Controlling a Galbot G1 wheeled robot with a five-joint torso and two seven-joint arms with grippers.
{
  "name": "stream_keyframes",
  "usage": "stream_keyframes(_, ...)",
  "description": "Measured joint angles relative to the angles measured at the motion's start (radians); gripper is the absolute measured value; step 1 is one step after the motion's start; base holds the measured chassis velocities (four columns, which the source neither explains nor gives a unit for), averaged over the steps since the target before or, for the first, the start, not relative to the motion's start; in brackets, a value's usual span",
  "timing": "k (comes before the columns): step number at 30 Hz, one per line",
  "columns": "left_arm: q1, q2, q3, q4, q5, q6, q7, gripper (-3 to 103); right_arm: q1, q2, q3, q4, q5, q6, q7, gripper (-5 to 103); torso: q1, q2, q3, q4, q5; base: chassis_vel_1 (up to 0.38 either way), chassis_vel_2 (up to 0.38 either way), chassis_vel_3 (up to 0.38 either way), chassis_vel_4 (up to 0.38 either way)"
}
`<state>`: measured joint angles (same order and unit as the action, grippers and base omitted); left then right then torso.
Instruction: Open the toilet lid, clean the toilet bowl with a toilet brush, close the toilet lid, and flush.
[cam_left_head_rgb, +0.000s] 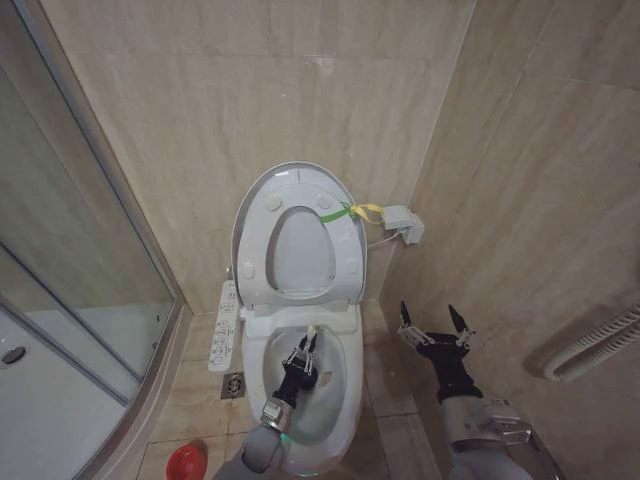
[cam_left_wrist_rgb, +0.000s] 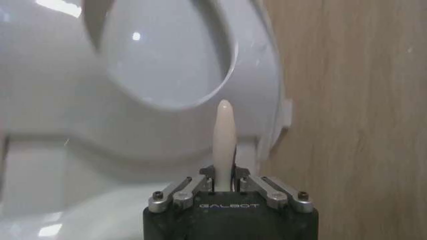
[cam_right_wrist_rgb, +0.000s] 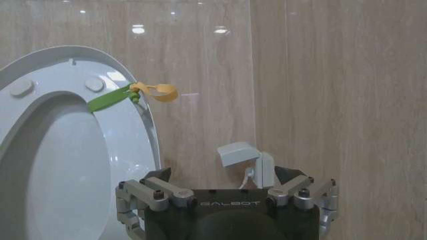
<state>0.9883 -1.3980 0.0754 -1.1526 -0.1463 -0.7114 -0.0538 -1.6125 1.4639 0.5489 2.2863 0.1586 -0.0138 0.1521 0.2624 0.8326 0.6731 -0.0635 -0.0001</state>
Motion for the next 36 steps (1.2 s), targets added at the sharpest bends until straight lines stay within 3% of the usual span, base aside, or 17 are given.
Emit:
stream_keyframes(2,0.002,0.001,0.003,-0.012,0.001,0.003,-0.002,18,0.0,0.0,0.0,0.0,0.0,0.0,0.0,100,0.0,0.0,0.0,-0.0001,0.0,0.0,0.0,0.0,0.0)
stream_keyframes(7,0.039,0.0,0.058,-0.177,0.004,0.043,-0.023,18,0.0,0.0,0.0,0.0,0.0,0.0,0.0,100,0.0,0.0,0.0,-0.0001,0.0001,0.0,0.0,0.0,0.0)
stream_keyframes(26,0.004,0.004,-0.017,0.024,0.012,-0.018,-0.006,18,0.0,0.0,0.0,0.0,0.0,0.0,0.0,100,0.0,0.0,0.0,0.0,0.0001,0.0,0.0,0.0,0.0)
stream_keyframes(31,0.009,0.009,-0.019,-0.024,0.013,-0.015,-0.007,18,0.0,0.0,0.0,0.0,0.0,0.0,0.0,100,0.0,0.0,0.0,0.0,0.0,0.0,0.0,0.0,0.0)
stream_keyframes(36,0.042,0.005,0.037,-0.157,0.012,0.014,-0.018,18,0.0,0.0,0.0,0.0,0.0,0.0,0.0,100,0.0,0.0,0.0,-0.0002,0.0001,0.0,0.0,0.0,0.0)
